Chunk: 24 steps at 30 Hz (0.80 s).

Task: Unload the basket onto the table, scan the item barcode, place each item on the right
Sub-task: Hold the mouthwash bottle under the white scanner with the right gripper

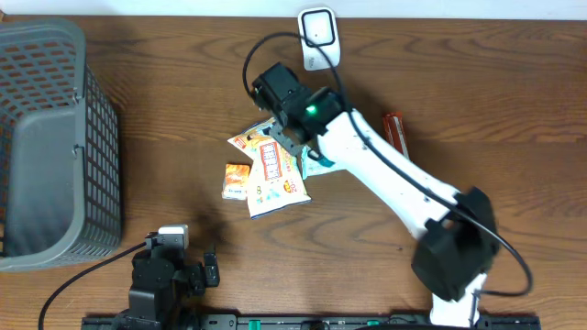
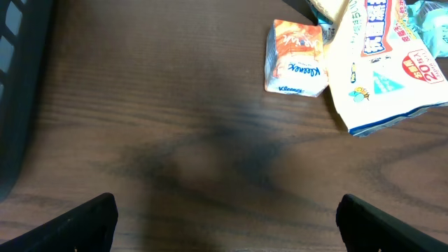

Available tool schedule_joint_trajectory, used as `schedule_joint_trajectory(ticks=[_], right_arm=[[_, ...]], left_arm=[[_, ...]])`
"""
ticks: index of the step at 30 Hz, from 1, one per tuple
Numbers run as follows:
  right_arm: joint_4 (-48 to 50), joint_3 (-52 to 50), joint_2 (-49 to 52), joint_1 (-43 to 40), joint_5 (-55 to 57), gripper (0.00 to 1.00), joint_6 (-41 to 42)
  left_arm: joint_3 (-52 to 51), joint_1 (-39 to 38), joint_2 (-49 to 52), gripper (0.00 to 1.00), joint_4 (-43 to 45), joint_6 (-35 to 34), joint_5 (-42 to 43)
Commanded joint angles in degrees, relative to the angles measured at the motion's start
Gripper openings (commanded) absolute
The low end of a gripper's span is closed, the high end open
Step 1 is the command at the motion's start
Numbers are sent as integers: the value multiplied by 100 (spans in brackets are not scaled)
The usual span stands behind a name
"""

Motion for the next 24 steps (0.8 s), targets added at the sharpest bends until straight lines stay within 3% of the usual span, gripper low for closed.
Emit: schedule_joint_trajectory(ticks=[1, 9, 17, 24], right_arm=[[35, 66, -553, 42, 739, 1, 63], [122, 57, -627, 160, 2389, 1, 280], [1263, 48, -437, 140, 4041, 2, 262], [2758, 48, 122, 55, 4728, 1, -1060]], left_arm=[[9, -22, -4, 100, -42, -9, -48], [9, -22, -7, 100, -42, -7, -48], [9, -22, -4, 100, -42, -7, -48], [9, -22, -4, 100, -42, -7, -48]])
